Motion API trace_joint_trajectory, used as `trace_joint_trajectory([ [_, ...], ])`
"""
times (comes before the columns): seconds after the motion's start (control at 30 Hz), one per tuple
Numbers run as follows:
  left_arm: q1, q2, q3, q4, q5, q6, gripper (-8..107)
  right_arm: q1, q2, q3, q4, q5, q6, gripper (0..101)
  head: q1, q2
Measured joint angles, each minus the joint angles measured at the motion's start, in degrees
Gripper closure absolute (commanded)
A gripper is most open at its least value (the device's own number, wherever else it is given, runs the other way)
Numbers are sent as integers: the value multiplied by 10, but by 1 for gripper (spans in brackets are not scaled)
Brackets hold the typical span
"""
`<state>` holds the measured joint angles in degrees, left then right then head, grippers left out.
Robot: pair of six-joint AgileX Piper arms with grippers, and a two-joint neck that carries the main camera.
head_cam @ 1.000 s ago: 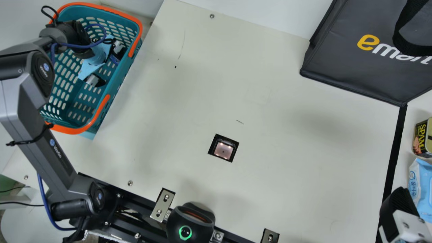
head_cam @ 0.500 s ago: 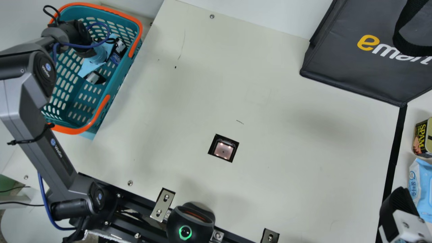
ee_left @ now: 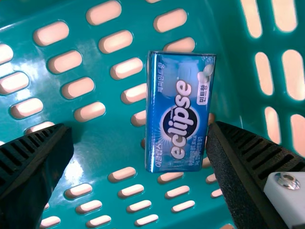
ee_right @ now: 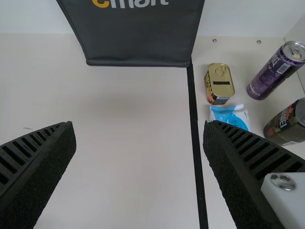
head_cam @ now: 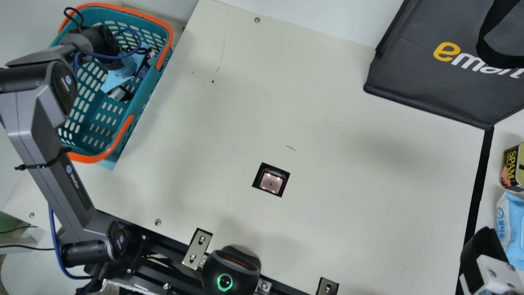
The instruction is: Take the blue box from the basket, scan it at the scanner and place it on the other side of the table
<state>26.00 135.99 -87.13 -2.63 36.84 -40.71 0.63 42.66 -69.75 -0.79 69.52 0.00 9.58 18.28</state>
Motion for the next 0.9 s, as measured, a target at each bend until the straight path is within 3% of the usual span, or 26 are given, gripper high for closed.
trace_joint_trajectory([
  [0.07, -1, 3, -2, 1, 1, 1, 9, 0, 0, 0, 0, 0, 0, 6, 0, 0],
  [0.57, -2, 6, -3, -4, 6, 11, 107, 0, 0, 0, 0, 0, 0, 6, 0, 0],
  [0.9, -2, -9, 10, -10, 6, 20, 107, 0, 0, 0, 0, 0, 0, 6, 0, -1],
])
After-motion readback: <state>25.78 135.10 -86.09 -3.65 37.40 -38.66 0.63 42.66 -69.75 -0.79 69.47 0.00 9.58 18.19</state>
